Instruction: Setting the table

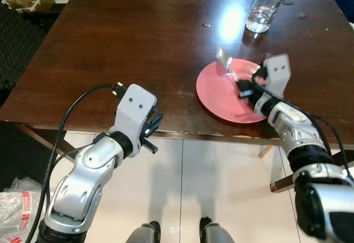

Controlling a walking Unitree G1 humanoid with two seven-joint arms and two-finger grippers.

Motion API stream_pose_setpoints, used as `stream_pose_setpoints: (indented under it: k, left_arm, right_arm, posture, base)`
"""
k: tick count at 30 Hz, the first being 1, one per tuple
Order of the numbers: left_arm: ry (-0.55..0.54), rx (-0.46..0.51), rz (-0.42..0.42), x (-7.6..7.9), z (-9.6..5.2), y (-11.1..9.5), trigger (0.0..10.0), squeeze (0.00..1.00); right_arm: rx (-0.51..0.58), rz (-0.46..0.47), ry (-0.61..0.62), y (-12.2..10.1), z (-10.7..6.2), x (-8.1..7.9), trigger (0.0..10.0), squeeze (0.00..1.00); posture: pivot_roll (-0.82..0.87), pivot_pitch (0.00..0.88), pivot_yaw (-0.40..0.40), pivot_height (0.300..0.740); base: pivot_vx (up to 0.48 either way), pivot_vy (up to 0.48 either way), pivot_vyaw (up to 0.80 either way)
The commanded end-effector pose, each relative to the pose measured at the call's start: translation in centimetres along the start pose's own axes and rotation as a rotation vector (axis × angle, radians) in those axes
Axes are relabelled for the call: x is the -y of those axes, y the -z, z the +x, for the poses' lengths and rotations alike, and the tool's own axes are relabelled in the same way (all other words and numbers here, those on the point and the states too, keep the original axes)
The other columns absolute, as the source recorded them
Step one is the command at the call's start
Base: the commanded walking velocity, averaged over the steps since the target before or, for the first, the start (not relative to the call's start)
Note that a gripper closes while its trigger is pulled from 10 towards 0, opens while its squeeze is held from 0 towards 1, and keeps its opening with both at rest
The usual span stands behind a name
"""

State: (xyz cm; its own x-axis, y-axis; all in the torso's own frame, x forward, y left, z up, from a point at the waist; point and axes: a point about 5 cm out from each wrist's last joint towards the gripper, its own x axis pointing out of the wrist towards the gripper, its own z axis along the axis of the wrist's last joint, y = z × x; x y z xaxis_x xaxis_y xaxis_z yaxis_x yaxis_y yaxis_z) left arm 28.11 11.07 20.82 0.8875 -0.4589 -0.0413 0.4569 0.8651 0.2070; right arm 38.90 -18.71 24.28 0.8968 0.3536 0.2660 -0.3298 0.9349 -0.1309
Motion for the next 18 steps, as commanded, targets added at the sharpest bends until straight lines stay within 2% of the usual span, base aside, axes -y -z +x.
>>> stream_pose_setpoints:
  k: [1,3,4,5,8,13,18]
  left_arm:
    - [-0.057,-0.009,-0.001,-0.8,-0.2,0.4,10.0,0.00]
    - [-0.114,0.003,-0.010,-1.6,-0.1,0.4,10.0,0.00]
    - [-0.114,0.003,-0.010,-1.6,-0.1,0.4,10.0,0.00]
    - [-0.162,0.009,-0.019,-2.2,-0.1,0.5,10.0,0.00]
    - [-0.216,0.006,-0.028,-2.9,-0.4,0.9,10.0,0.00]
    - [-0.235,-0.012,-0.041,-2.9,-1.1,2.0,10.0,0.00]
    - [-0.236,-0.023,-0.052,-2.7,-1.2,2.5,10.0,0.00]
  right_arm:
    - [0.069,-0.001,0.013,-0.7,-0.3,-0.7,10.0,0.00]
    - [0.167,0.008,0.020,-2.1,-1.0,-2.7,10.0,0.00]
    - [0.167,0.008,0.020,-2.1,-1.0,-2.7,10.0,0.00]
    - [0.216,0.013,0.022,-2.4,-1.9,-4.6,10.0,0.00]
    - [0.230,0.024,0.046,-1.9,-3.3,-6.7,10.0,0.00]
    - [0.158,0.048,0.190,0.2,-6.4,-8.4,10.0,0.00]
    - [0.072,0.021,0.235,2.1,-8.5,-9.0,10.0,0.00]
  posture:
    - [0.06,0.170,0.101,0.740]
    - [0.03,0.149,0.091,0.740]
    - [0.03,0.149,0.091,0.740]
    - [0.02,0.140,0.088,0.740]
    - [0.02,0.130,0.084,0.740]
    - [-0.01,0.111,0.086,0.740]
    - [-0.03,0.098,0.084,0.740]
  base:
    - [0.000,0.000,0.00]
    - [0.000,0.000,0.00]
    - [0.000,0.000,0.00]
    - [0.000,0.000,0.00]
    - [0.000,0.000,0.00]
    - [0.000,0.000,0.00]
    - [0.000,0.000,0.00]
